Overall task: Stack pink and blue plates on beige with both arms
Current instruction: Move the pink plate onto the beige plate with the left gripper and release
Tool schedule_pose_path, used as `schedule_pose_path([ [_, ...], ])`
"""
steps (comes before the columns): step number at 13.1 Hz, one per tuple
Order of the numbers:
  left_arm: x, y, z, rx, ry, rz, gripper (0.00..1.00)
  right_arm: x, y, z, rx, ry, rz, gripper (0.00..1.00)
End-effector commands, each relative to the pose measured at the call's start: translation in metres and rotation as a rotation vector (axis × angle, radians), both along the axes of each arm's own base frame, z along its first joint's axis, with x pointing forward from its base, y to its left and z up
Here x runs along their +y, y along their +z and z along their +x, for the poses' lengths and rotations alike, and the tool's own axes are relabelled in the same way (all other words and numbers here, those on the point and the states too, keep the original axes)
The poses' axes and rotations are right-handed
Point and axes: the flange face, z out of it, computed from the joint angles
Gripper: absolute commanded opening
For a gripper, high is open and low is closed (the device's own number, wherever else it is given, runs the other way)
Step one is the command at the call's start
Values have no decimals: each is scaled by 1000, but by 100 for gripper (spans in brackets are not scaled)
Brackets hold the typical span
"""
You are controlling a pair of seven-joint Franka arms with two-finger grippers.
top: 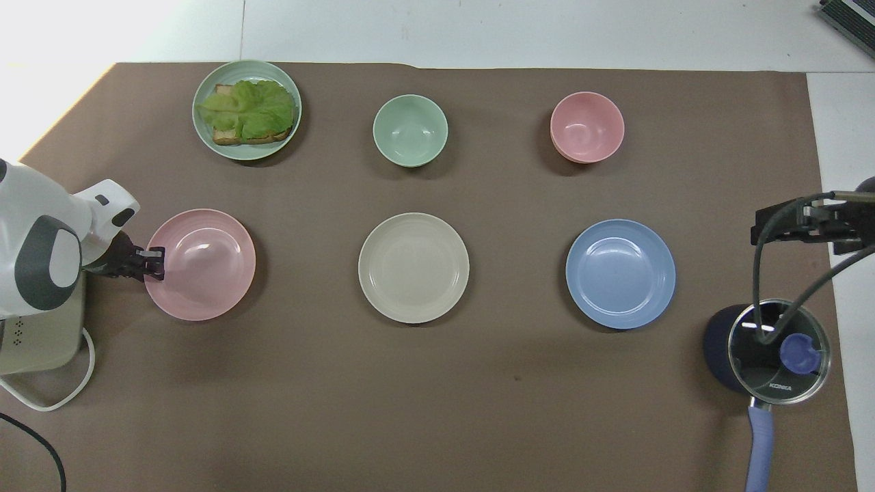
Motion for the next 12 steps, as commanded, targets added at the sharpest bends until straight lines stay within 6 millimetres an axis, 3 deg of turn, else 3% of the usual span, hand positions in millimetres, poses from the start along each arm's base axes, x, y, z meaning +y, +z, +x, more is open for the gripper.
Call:
schedule_pose_path([
  [1, -4, 12, -3, 47, 1, -14, 0, -3, 2, 0, -15, 17, 22, 100],
  [3, -10, 51, 4, 109, -9, -21, 0, -3, 1, 1, -14, 17, 22, 100],
  [6, -27, 87, 7, 150, 6, -79, 0, -3, 1, 0, -10, 18, 22, 100],
  [7, -44, 99, 6, 152, 30, -103, 0, -3, 1, 0, -12, 18, 22, 100],
  [9, -93, 116, 2, 151, 81, -102, 0, -5, 1, 0, -12, 15, 22, 100],
  [12, -196, 116, -9, 133, 181, -95, 0, -3, 1, 0, -10, 18, 22, 100],
])
